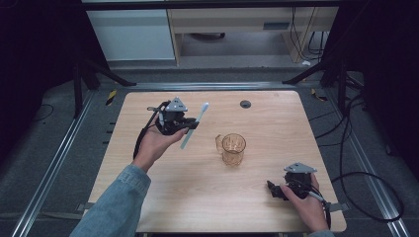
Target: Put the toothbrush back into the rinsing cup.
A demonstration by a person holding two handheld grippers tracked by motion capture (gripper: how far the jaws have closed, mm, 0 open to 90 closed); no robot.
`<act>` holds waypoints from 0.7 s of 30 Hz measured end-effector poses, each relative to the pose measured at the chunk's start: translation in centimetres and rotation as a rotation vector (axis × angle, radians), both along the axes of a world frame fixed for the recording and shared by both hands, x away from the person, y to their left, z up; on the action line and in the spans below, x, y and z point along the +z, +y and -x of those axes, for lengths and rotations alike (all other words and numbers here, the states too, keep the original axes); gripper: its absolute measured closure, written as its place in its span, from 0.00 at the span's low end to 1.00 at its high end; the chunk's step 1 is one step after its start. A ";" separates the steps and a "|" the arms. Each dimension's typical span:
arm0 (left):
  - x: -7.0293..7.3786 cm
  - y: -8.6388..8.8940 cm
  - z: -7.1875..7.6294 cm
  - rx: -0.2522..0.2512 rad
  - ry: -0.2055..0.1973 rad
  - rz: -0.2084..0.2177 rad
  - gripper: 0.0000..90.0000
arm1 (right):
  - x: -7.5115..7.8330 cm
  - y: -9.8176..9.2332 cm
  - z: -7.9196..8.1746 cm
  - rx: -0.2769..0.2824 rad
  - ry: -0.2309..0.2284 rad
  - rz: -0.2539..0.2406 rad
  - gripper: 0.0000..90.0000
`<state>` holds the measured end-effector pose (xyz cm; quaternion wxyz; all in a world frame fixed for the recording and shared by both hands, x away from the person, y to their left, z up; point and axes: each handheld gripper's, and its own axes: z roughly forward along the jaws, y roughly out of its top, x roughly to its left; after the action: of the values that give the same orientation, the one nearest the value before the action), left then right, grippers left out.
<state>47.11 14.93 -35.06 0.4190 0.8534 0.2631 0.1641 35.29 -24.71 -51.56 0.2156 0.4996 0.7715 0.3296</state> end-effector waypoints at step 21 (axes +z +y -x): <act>1.6 -2.2 0.6 0.037 -0.137 0.153 0.87 | 0.0 0.0 0.0 0.000 0.000 0.003 0.01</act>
<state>46.49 12.75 -33.51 0.4969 0.8006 0.2613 0.2093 35.27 -24.70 -51.55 0.2166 0.4992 0.7720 0.3285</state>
